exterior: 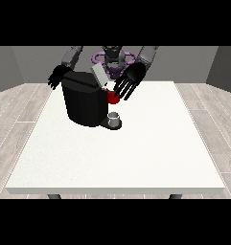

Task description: Insert the coffee pod into the coffee machine and close the lid

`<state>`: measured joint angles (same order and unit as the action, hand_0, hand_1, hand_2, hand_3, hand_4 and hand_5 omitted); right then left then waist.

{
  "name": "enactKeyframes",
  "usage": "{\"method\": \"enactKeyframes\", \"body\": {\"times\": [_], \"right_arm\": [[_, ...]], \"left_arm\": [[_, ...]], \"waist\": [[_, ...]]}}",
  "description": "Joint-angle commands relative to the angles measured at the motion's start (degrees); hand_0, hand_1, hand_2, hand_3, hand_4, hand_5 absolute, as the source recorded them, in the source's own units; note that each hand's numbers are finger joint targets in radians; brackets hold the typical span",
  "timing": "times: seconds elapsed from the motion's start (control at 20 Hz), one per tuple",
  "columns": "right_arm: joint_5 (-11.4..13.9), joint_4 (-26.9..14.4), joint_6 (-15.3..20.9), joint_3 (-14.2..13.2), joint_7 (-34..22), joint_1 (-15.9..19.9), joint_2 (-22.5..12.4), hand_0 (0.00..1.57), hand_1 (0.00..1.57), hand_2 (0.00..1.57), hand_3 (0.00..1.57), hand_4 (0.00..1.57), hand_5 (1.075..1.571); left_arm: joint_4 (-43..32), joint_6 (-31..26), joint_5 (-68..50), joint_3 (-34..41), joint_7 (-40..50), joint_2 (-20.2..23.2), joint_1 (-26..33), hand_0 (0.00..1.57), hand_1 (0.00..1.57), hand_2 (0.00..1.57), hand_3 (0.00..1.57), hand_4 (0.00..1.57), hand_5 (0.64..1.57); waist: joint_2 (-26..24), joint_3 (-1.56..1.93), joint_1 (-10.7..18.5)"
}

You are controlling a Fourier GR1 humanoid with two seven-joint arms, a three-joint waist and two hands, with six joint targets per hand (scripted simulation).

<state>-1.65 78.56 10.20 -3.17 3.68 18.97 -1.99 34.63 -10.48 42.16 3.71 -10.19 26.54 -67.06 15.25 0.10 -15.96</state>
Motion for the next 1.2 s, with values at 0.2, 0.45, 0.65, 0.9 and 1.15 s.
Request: {"method": "enactKeyframes", "body": {"times": [0.2, 0.45, 0.65, 0.9, 1.15], "right_arm": [[-0.4, -2.6, -0.2, -1.3, 0.4, -1.2, -1.0, 0.00, 0.00, 0.00, 0.00, 0.35, 1.571], [0.4, -3.7, 1.0, -0.6, 4.2, -3.8, 0.8, 0.00, 0.00, 0.00, 0.00, 0.39, 1.571], [-0.8, -2.9, 0.2, -1.9, 1.0, -2.8, -1.0, 0.00, 0.00, 0.00, 0.00, 0.42, 1.571], [-1.6, -6.5, 1.6, -3.7, 2.0, -7.5, 0.2, 0.00, 0.00, 0.00, 0.00, 0.43, 1.571], [-3.1, -6.7, 0.6, -5.8, 3.3, -12.4, -1.0, 0.00, 0.00, 0.00, 0.00, 0.43, 1.571]], "left_arm": [[0.7, -2.3, 1.1, -0.9, 0.6, -1.0, 0.0, 0.00, 0.00, 0.00, 0.00, 0.00, 1.571], [1.0, -4.1, 0.7, 0.1, 1.3, -0.2, -0.2, 0.00, 0.00, 0.00, 0.00, 0.00, 1.571], [1.7, -0.5, 1.4, -0.3, 0.4, -2.7, 4.5, 0.00, 0.00, 0.00, 0.00, 0.00, 1.571], [2.8, -3.5, -7.4, 5.6, 2.5, -8.9, 7.9, 0.00, 0.00, 0.00, 0.00, 0.00, 1.571], [3.1, -2.7, -18.6, 14.7, -1.1, -14.2, 14.6, 0.00, 0.00, 0.00, 0.00, 0.26, 1.571]], "waist": [[-2.2, -0.08, 1.5], [-3.5, -0.07, 2.3], [-5.1, -0.10, 3.6], [-13.0, -0.10, 9.2], [-18.8, -0.20, 12.4]]}}
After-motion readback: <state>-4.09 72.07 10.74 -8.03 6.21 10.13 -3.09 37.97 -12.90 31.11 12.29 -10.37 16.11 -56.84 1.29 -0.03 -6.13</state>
